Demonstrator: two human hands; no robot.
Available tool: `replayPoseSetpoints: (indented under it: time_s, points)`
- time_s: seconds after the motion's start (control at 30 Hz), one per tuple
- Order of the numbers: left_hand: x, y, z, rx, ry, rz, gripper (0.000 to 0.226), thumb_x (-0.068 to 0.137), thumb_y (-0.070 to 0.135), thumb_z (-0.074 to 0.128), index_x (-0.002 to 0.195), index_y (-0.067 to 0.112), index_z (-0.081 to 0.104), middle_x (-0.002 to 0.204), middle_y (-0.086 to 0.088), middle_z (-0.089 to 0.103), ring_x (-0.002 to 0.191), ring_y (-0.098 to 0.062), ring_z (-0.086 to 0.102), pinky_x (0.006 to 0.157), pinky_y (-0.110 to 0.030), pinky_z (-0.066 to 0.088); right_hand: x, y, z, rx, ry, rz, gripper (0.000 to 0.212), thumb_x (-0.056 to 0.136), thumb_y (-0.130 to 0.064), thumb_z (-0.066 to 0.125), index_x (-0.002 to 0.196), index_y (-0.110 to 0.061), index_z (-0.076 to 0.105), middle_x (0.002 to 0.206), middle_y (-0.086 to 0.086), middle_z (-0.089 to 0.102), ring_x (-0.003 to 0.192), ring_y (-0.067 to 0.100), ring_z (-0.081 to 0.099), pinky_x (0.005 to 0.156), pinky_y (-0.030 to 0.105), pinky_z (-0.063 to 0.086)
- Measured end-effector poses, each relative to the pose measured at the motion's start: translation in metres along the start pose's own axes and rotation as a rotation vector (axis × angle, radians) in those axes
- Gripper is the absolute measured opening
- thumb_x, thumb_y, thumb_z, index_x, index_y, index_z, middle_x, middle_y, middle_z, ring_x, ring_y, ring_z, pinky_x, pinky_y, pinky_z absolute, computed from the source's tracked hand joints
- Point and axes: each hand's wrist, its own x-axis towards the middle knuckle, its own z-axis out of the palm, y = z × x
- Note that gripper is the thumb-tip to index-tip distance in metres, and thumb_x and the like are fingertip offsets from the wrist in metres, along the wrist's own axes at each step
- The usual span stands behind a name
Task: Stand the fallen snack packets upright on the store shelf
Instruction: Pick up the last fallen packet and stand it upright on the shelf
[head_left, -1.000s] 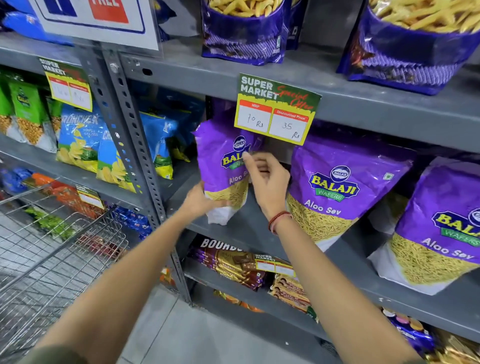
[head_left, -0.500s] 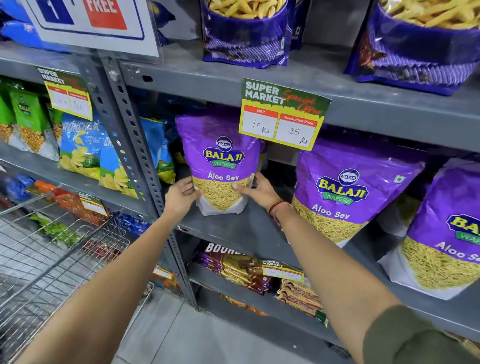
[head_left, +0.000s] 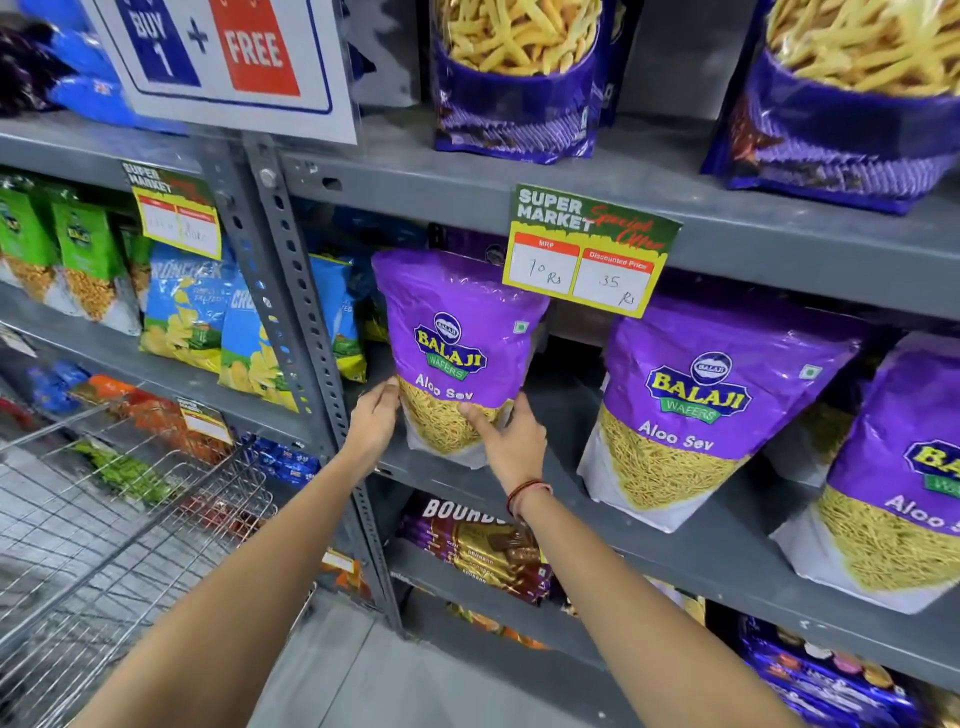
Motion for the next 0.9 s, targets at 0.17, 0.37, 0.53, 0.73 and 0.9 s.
replayPoseSetpoints:
  time_s: [0.17,0.37,0.53,0.73,0.9]
  points:
    - [-0.022,0.059,0.011,-0.142,0.011,0.062,0.046,0.096,0.051,0.031,0.12,0.019,0.054,0.125,-0.002,0.055,0.12,-0.02,0.051,0.107,-0.037,0.035,0.008,-0.02,-0.021,0.198,-0.022,-0.001,0.04,0.076,-0.031,0.076,0.109,-0.018,0.058,0.097,-0.009,0.067,0.087,-0.006,0.064,0.081,0.021,0.055]
    - [-0.008,0.126,0.009,-0.383,0.077,0.171,0.05,0.097,0.048,0.032,0.13,0.015,0.049,0.136,-0.006,0.054,0.126,-0.02,0.049,0.102,-0.034,0.036,0.036,-0.078,-0.052,0.477,0.121,-0.204,0.013,0.089,-0.005,0.059,0.101,-0.005,0.063,0.089,-0.003,0.067,0.074,-0.011,0.062,0.069,0.009,0.047]
    - [0.005,0.129,0.007,-0.352,0.063,0.215,0.027,0.09,0.051,0.049,0.095,0.028,0.062,0.104,0.003,0.069,0.099,-0.012,0.064,0.097,-0.039,0.049,0.046,-0.082,-0.056,0.484,0.138,-0.254,0.024,0.09,-0.003,0.057,0.111,0.008,0.061,0.109,0.028,0.066,0.074,-0.003,0.062,0.07,0.007,0.047]
    - [0.005,0.139,0.007,-0.427,0.072,0.198,0.019,0.094,0.037,0.049,0.086,0.022,0.057,0.093,0.003,0.065,0.087,-0.011,0.059,0.079,-0.028,0.046,0.056,-0.082,-0.057,0.525,0.214,-0.22,0.028,0.085,-0.004,0.064,0.113,-0.001,0.062,0.12,0.012,0.064,0.102,0.014,0.063,0.081,0.011,0.048]
    - [0.007,0.138,0.0,-0.399,0.06,0.162,0.022,0.093,0.043,0.049,0.084,0.025,0.056,0.089,0.006,0.064,0.082,-0.01,0.058,0.075,-0.03,0.043,0.059,-0.082,-0.052,0.521,0.186,-0.214,0.032,0.087,-0.005,0.063,0.118,0.002,0.06,0.121,0.015,0.064,0.103,0.016,0.063,0.079,0.011,0.049]
